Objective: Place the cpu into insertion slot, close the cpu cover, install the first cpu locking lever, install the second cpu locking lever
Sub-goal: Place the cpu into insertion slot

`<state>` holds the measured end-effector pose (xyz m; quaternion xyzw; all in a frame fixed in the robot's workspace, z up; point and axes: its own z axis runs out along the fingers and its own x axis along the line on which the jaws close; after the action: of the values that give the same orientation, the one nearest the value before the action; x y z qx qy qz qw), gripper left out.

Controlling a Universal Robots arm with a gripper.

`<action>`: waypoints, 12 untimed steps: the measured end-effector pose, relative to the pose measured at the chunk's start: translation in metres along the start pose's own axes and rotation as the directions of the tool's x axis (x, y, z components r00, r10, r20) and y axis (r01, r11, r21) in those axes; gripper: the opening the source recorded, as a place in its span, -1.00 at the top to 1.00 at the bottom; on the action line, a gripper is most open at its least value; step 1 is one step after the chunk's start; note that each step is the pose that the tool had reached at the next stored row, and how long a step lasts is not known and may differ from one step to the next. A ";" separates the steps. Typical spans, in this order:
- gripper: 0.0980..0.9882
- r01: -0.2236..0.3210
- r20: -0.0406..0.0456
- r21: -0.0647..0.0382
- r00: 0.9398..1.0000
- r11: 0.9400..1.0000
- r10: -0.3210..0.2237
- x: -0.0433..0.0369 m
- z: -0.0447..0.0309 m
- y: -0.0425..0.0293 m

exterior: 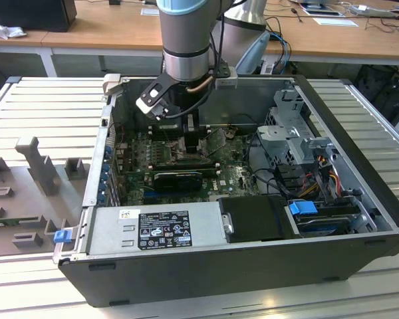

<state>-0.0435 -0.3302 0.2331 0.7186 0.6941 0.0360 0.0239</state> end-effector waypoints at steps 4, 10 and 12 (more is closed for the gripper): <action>0.03 0.014 -0.002 0.000 1.000 1.000 -0.014 0.0031 0.0089 -0.0019; 0.03 0.014 -0.004 0.000 1.000 1.000 -0.014 0.0044 0.0202 -0.0034; 0.03 0.014 -0.005 0.000 1.000 1.000 -0.014 0.0054 0.0216 -0.0042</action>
<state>-0.0456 -0.3243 0.2113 0.7135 0.6993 0.0376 0.0223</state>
